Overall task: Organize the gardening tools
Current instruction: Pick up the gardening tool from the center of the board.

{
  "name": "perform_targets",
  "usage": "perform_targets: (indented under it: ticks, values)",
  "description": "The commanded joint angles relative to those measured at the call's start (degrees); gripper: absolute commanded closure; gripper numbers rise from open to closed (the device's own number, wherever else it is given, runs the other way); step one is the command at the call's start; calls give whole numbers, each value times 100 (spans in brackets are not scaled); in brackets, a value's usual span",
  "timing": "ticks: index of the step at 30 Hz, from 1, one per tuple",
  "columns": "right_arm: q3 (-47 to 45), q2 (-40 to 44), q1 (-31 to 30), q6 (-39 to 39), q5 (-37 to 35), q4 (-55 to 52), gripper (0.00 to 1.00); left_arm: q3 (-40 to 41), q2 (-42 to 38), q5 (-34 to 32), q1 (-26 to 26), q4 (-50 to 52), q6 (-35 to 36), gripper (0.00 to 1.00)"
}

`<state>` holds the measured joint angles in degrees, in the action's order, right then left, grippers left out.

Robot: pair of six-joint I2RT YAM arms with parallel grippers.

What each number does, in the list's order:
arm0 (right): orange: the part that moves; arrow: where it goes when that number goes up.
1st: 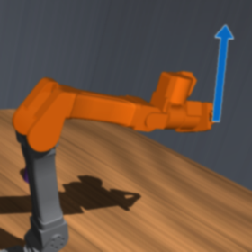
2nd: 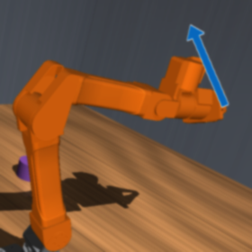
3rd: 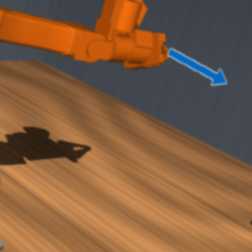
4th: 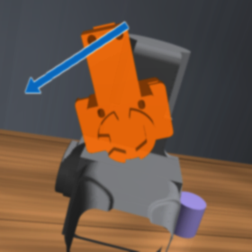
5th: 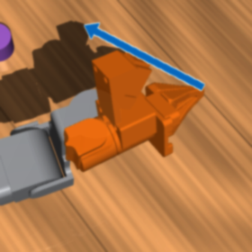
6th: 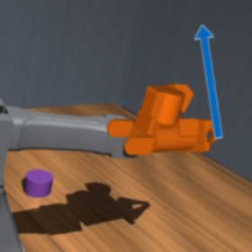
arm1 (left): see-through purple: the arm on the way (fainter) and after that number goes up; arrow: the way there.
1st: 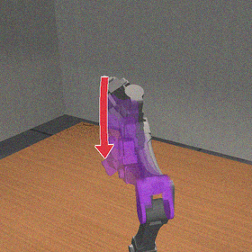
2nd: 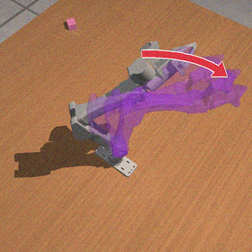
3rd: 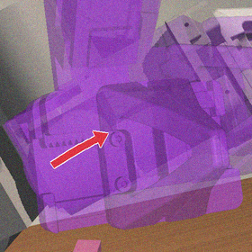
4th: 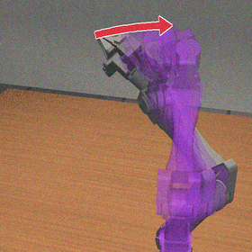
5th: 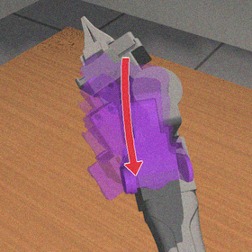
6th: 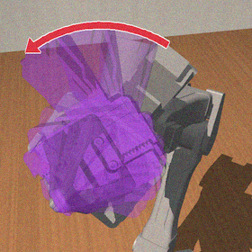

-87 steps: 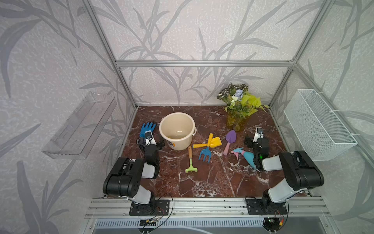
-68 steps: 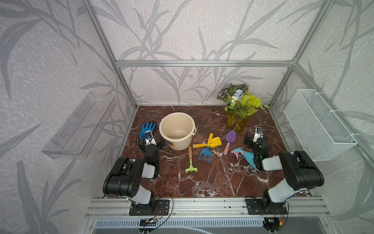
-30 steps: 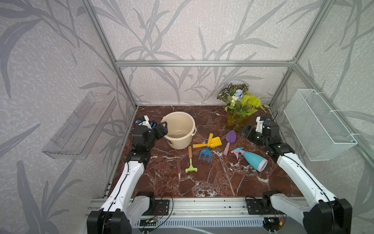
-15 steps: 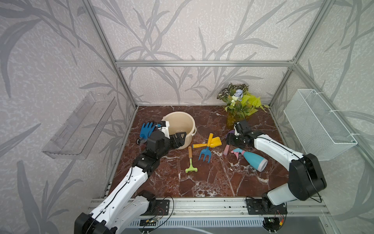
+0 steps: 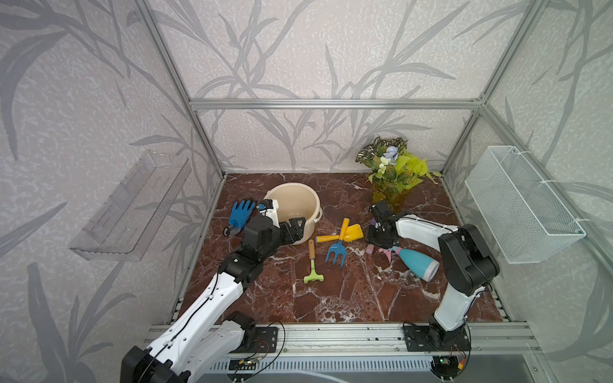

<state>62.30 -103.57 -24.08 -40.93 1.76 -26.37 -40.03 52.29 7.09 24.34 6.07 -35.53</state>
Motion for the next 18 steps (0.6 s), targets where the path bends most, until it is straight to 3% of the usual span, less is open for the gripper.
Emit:
perform_targets:
  ticks: [1, 8, 13, 18]
  values:
    - [32, -117, -47, -125, -49, 40, 59, -125, 27, -65, 19, 61, 99, 15]
    - [-50, 77, -70, -95, -8, 30, 85, -156, 130, -22, 20, 0, 69, 15]
    - [-214, 558, -119, 8, -51, -73, 90, -286, 227, 106, 18, -44, 62, 15]
    - [-481, 1576, -280, 386, 63, -77, 91, -542, 285, 310, 28, -131, 137, 17]
